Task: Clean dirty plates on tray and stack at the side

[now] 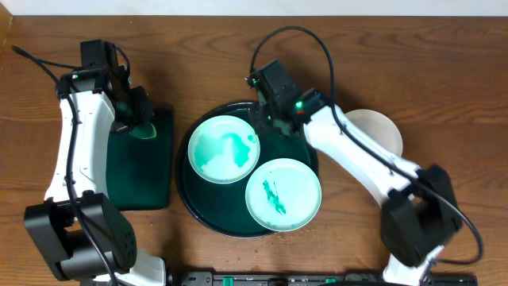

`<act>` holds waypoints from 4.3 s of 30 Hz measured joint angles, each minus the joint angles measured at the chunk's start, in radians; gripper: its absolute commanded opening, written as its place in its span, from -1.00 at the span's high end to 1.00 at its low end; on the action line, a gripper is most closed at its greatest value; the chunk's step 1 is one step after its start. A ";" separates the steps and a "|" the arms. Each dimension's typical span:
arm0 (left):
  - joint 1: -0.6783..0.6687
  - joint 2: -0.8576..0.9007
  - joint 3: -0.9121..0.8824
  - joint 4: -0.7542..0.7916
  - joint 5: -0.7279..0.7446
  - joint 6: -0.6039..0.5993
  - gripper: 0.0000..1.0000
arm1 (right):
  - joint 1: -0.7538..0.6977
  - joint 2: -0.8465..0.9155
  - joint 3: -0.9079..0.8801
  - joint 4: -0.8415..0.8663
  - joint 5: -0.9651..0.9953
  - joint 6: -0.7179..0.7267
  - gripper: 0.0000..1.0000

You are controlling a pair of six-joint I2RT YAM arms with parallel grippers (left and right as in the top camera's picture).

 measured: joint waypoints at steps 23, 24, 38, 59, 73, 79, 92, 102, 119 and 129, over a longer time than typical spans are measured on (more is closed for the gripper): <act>0.000 0.000 0.000 0.000 0.000 0.000 0.85 | -0.060 0.263 -0.002 0.035 -0.369 0.071 0.98; 0.000 0.000 0.000 0.000 0.000 0.000 0.85 | -0.060 0.264 -0.002 0.035 -0.369 0.072 0.98; 0.000 0.000 0.000 0.000 0.000 0.000 0.85 | -0.051 0.182 -0.010 0.029 -0.219 0.027 0.97; 0.000 0.000 0.000 0.000 0.000 0.000 0.85 | 0.341 -0.064 -0.009 -0.003 1.057 -0.222 0.98; 0.000 0.000 0.000 0.000 0.000 0.000 0.85 | 0.453 -0.064 -0.009 0.009 1.485 -0.282 0.98; 0.000 0.000 -0.002 0.000 0.000 0.000 0.85 | 0.446 -0.066 -0.009 0.008 1.434 -0.288 0.98; 0.000 0.000 -0.010 0.002 -0.027 0.000 0.86 | 0.353 -0.074 -0.009 0.015 0.773 -0.219 0.98; 0.000 0.000 -0.015 0.008 -0.030 0.000 0.85 | -0.048 -0.245 -0.010 -0.026 0.139 -0.127 0.98; 0.000 0.000 -0.015 0.010 -0.031 0.000 0.85 | -0.746 -0.306 -0.175 -0.326 0.061 0.059 0.98; 0.000 0.000 -0.016 0.022 -0.030 0.000 0.85 | -0.816 -0.306 -0.429 -0.193 0.115 0.138 0.88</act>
